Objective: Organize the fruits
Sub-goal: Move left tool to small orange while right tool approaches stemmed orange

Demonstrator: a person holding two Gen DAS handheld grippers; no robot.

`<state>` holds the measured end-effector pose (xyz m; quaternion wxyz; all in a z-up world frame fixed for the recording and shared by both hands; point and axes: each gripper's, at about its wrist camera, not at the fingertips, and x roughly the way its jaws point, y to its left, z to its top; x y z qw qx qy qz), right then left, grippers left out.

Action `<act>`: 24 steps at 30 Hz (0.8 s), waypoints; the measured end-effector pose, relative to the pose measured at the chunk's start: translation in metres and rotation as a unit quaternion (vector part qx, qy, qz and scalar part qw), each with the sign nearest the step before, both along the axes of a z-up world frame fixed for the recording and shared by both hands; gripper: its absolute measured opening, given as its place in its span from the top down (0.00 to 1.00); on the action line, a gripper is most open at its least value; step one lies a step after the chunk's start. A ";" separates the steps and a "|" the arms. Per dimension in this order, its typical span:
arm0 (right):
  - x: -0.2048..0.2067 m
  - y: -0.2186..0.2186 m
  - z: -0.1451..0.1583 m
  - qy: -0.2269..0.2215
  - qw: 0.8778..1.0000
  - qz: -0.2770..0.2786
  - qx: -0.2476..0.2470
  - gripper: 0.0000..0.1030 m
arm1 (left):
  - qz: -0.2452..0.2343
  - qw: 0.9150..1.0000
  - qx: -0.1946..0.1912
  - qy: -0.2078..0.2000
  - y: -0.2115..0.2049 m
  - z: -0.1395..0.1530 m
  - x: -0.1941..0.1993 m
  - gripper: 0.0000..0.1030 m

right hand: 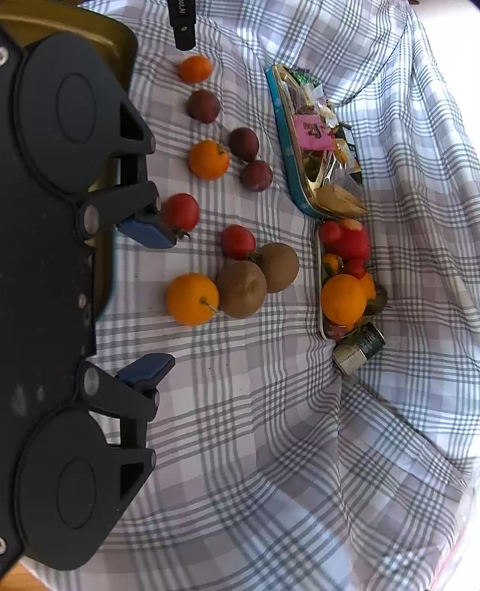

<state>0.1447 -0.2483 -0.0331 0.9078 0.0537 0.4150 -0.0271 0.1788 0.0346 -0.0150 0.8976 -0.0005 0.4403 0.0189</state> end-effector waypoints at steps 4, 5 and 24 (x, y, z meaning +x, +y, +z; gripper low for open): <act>0.019 -0.002 -0.008 0.012 1.000 0.005 -0.002 0.35 | 0.002 1.000 0.000 0.017 0.005 -0.009 0.017 0.48; 0.024 -0.002 -0.010 0.014 1.000 0.006 -0.003 0.35 | 0.001 1.000 0.000 0.022 0.005 -0.012 0.022 0.48; 0.072 0.001 -0.047 0.056 0.998 0.008 -0.004 0.35 | 0.002 0.997 -0.011 0.072 0.007 -0.046 0.061 0.48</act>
